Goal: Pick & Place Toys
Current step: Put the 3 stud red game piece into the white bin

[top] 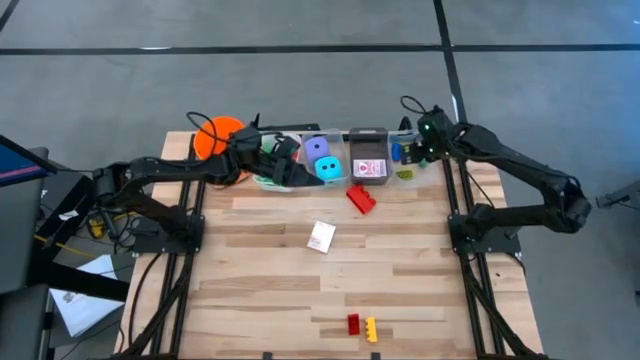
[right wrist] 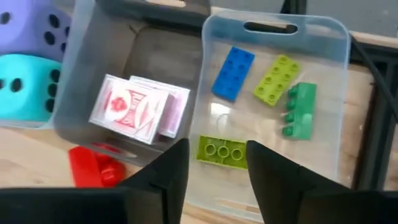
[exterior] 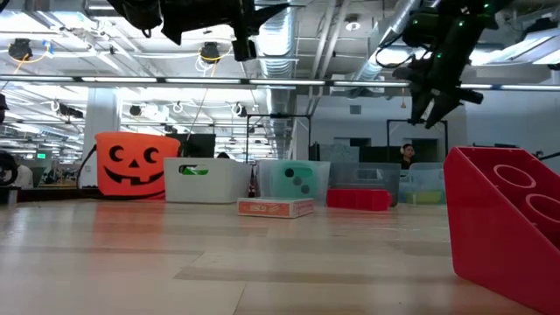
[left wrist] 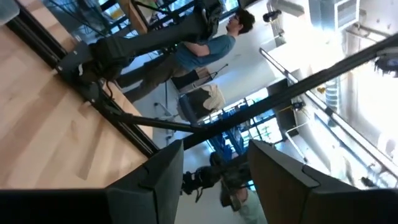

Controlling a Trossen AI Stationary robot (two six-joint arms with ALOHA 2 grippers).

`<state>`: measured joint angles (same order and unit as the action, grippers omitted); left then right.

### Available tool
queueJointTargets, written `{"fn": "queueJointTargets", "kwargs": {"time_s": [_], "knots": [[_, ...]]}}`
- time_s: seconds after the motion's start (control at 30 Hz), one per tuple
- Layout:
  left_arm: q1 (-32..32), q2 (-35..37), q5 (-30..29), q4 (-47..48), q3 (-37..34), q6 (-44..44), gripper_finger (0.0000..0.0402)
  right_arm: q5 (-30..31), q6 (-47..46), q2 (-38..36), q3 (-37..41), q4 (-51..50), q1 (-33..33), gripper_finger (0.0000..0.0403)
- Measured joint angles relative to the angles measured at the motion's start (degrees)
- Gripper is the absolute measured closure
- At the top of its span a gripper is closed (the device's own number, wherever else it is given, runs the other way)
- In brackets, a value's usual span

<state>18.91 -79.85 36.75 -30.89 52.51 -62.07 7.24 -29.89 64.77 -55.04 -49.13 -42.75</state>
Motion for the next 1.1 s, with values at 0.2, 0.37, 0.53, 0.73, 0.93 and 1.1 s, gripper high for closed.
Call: {"fn": "queueJointTargets", "kwargs": {"time_s": [0.2, 0.37, 0.53, 0.73, 0.93, 1.1], "knots": [[-2.7, 0.0, -0.4, 0.0, 0.0, 8.2, 0.0227, -4.5, 1.4, -3.2, -0.5, 0.1, 6.6, 0.0210], [-5.7, 0.0, -2.6, 0.0, 0.0, 24.6, 0.0229, -4.3, -2.5, -7.5, -0.5, 1.6, 19.0, 0.0191], [-9.5, 0.0, -10.5, 2.9, 0.0, 45.2, 0.0229, -1.8, -10.2, -9.1, -0.5, 6.2, 32.9, 0.0190], [-11.8, 0.0, -16.4, 14.2, 0.0, 57.9, 0.0213, 4.9, -18.7, -6.7, -0.6, 10.0, 45.8, 0.0197], [-11.9, 0.0, -18.2, 21.1, 0.0, 60.3, 0.0182, 8.0, -26.1, -0.9, -0.6, 10.5, 51.6, 0.0204], [-11.9, 0.0, -23.5, 21.0, 0.0, 60.3, 0.0157, 8.9, -29.7, 7.4, -0.5, 9.6, 52.5, 0.0209]]}}
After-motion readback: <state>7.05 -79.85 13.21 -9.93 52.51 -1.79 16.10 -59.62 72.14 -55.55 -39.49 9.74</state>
